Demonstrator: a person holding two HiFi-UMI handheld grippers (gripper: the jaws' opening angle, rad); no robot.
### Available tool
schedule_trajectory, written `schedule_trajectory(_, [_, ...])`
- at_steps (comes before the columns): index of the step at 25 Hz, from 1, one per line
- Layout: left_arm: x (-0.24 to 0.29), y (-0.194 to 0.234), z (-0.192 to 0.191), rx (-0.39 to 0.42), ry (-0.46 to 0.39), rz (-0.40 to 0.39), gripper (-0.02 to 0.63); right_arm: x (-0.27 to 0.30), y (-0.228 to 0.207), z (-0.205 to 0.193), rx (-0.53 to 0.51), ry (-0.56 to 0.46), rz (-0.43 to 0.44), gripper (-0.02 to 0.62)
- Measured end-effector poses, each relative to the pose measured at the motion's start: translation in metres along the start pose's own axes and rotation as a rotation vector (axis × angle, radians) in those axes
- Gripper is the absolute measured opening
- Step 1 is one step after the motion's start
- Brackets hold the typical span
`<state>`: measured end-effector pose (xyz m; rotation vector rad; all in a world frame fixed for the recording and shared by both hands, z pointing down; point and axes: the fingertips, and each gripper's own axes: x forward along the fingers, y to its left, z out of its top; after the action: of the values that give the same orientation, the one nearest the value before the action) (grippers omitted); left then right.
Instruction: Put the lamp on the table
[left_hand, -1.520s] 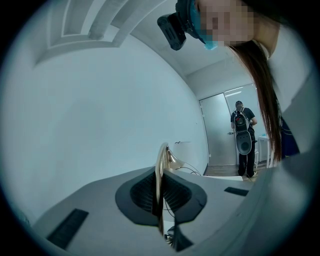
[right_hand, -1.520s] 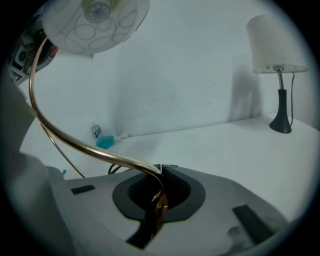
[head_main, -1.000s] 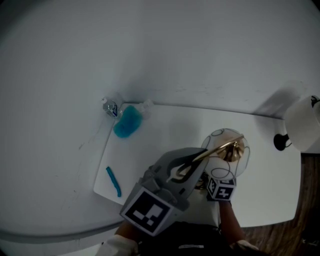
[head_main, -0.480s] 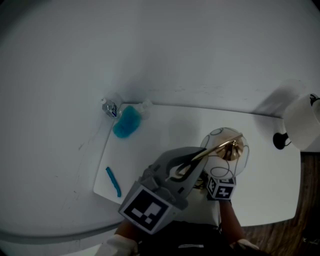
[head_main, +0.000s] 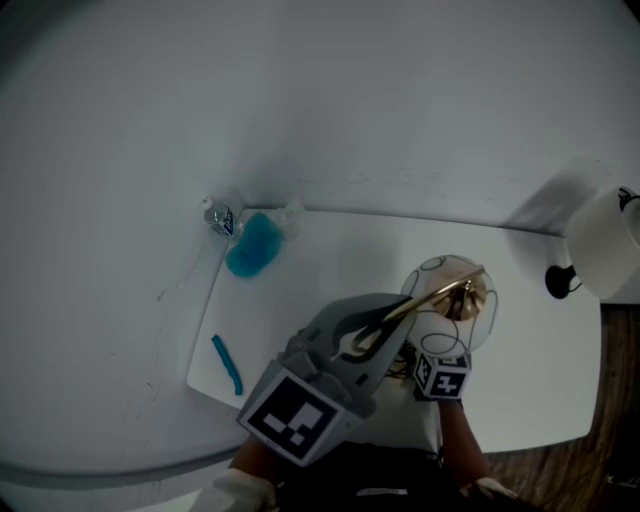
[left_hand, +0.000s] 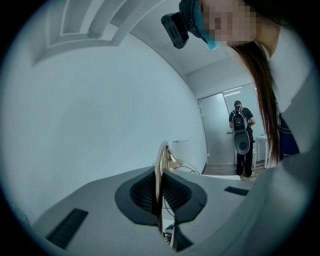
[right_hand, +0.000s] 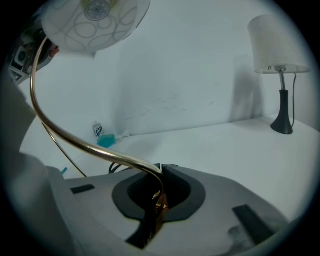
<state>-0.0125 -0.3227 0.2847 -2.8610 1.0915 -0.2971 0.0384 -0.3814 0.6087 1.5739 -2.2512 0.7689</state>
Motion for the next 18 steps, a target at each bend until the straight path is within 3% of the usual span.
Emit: schedule_trajectory(18, [-0.0026, 0.0007, 0.0014, 0.004, -0.010, -0.001, 0.028, -0.0029, -0.0022, -0.0001, -0.010, 0.004, -0.020, 0.043])
